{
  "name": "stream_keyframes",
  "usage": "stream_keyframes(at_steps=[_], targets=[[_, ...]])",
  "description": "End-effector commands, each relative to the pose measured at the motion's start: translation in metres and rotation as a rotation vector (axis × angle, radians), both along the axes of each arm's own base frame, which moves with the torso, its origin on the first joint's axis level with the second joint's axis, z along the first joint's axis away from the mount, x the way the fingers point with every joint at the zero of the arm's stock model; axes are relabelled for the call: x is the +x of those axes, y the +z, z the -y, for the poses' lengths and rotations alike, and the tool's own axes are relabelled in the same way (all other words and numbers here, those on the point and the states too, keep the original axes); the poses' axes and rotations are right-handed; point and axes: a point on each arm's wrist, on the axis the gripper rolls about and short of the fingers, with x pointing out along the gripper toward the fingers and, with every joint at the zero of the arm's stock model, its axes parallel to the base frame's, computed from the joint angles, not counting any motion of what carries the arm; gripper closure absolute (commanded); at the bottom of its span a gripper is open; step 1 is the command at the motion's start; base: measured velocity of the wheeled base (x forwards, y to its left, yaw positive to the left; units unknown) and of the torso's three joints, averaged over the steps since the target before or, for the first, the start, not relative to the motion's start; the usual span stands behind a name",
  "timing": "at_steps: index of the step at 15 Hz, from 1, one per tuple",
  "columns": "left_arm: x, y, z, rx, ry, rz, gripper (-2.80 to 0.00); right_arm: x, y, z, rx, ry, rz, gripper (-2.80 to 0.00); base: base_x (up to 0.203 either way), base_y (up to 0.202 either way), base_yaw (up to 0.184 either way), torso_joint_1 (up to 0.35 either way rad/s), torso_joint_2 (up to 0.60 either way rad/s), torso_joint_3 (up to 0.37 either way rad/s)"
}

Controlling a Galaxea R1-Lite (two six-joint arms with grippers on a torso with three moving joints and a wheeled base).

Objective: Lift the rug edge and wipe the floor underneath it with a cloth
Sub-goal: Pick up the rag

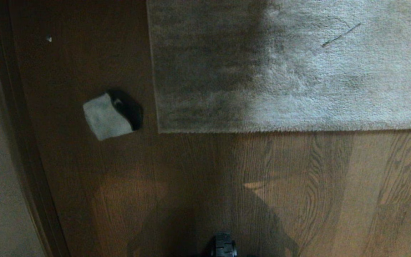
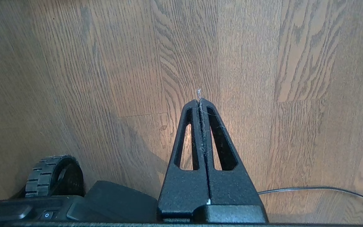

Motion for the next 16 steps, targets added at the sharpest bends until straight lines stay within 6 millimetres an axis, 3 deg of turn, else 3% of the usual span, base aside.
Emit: stream_keyframes(at_steps=[1,11,16], targets=[[0.000,0.000,0.000,-0.001,0.000,-0.002,0.00,0.000,0.000,0.000,0.000,0.000,0.001,0.00,0.000,0.000,0.000,0.000,0.00,0.000],[0.011,0.005,0.000,0.013,-0.009,-0.156,0.00,0.000,0.000,0.000,0.000,0.000,0.001,0.00,0.000,0.000,0.000,0.000,0.00,0.000],[0.036,0.040,0.001,0.038,-0.072,-0.304,0.00,0.000,0.000,0.000,0.000,0.000,0.001,0.00,0.000,0.000,0.000,0.000,0.00,0.000]])
